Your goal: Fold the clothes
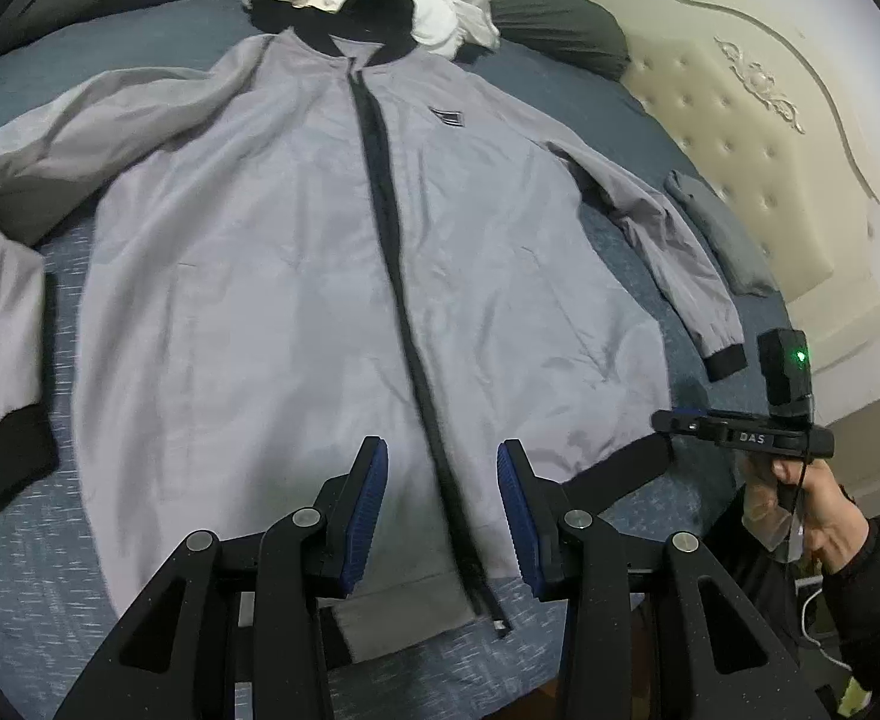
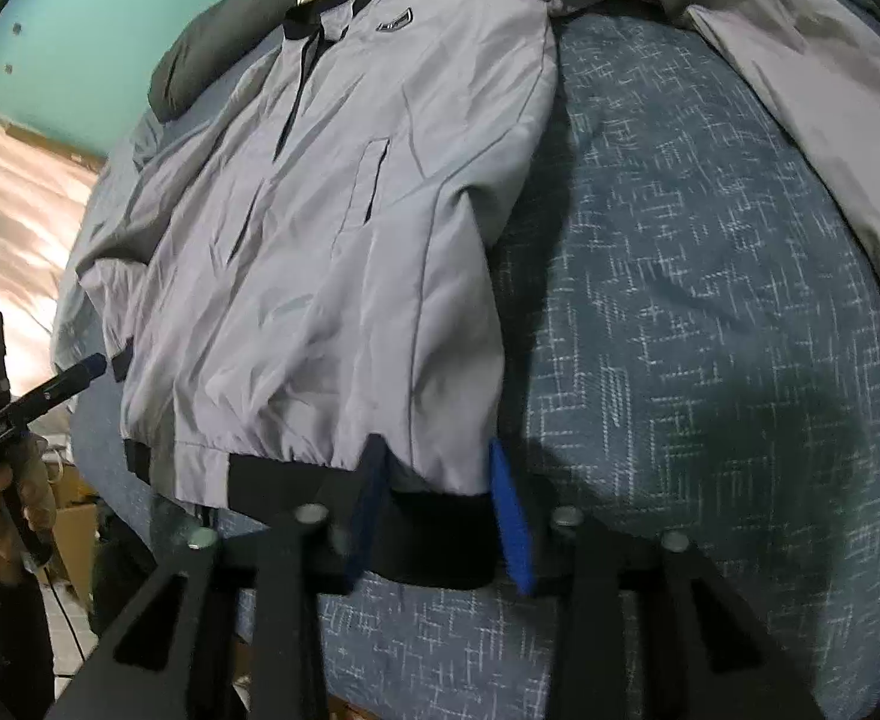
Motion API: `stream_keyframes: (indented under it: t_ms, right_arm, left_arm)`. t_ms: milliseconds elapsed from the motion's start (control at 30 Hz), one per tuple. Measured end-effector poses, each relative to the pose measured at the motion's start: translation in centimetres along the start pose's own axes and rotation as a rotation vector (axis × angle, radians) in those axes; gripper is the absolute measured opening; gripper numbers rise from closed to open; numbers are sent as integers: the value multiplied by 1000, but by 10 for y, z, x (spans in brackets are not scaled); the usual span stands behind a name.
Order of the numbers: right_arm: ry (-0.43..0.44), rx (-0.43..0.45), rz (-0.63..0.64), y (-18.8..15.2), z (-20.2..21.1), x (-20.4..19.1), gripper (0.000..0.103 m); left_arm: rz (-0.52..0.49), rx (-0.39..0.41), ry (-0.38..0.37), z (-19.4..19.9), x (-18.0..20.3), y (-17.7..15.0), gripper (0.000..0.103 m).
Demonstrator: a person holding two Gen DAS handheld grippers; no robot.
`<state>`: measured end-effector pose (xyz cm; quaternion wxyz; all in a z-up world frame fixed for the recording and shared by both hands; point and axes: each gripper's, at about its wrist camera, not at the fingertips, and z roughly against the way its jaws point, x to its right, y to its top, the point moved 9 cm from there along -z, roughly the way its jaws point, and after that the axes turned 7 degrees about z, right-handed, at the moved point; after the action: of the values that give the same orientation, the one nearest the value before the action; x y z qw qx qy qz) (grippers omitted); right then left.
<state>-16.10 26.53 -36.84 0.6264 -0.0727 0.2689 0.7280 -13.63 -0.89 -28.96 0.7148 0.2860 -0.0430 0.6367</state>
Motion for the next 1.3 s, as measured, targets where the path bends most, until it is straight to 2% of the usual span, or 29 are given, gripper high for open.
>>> stream_keyframes:
  t_ms: [133,367,633,733,900,1133,1167,1200,1300]
  right_arm:
    - [-20,11,-5,-3,8,8,14]
    - [-48,-2,-34,-12,15,18,13]
    - [-72,4,-33,-8,19,25,13]
    - [-68,4,-35,-8,22,28,13]
    - [-74,0,-21,-10,22,27,13]
    - [-67,-6,-22,-9,20,23,13]
    - [-68,-8,-23,-9,19,24,13]
    - [-70,-9,-24,-9,19,24,13]
    - [-73,-14,-23,-11,16,25,13]
  left_arm:
    - [26,15,14,10,-18,4,41]
    - [62,20,58,25,-55,2,42]
    - [135,-8,162,39,-121,-12,41]
    - [161,-37,178,35,-141,-24,41]
    - [204,-92,154,18,-157,-44,41]
    - [171,-106,112,6,-146,-55,39]
    - [162,-106,114,4,-144,-55,36]
    - [154,-105,117,3,-142,-55,25]
    - [134,-101,121,0,-136,-52,9]
